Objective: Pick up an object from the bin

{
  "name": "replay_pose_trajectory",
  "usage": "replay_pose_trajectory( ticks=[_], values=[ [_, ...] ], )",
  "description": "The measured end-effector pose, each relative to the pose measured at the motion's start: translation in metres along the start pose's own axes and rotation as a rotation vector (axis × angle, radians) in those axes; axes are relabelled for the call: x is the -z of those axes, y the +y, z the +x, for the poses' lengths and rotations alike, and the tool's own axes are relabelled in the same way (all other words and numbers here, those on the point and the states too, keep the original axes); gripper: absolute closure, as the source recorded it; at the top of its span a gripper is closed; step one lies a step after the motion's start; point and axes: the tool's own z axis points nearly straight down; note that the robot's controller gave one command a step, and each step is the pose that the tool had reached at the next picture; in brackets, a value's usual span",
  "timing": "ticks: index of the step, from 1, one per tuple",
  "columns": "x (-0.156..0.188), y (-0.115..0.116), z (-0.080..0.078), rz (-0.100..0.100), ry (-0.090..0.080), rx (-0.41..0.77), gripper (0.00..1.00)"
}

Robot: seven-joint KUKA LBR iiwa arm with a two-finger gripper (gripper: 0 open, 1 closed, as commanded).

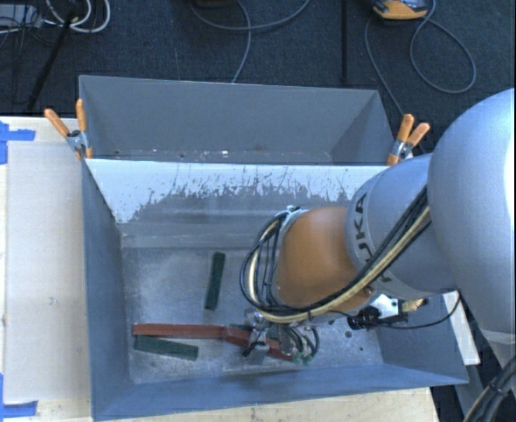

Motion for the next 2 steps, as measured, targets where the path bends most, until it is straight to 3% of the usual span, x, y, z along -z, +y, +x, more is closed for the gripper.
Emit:
replay_pose_trajectory(
  ticks=[1,2],
  values=[
    [0.109,0.018,-0.003,-0.002,-0.008,0.028,1.00],
    [0.175,0.047,-0.017,-0.003,-0.009,0.029,1.00]
  ],
)
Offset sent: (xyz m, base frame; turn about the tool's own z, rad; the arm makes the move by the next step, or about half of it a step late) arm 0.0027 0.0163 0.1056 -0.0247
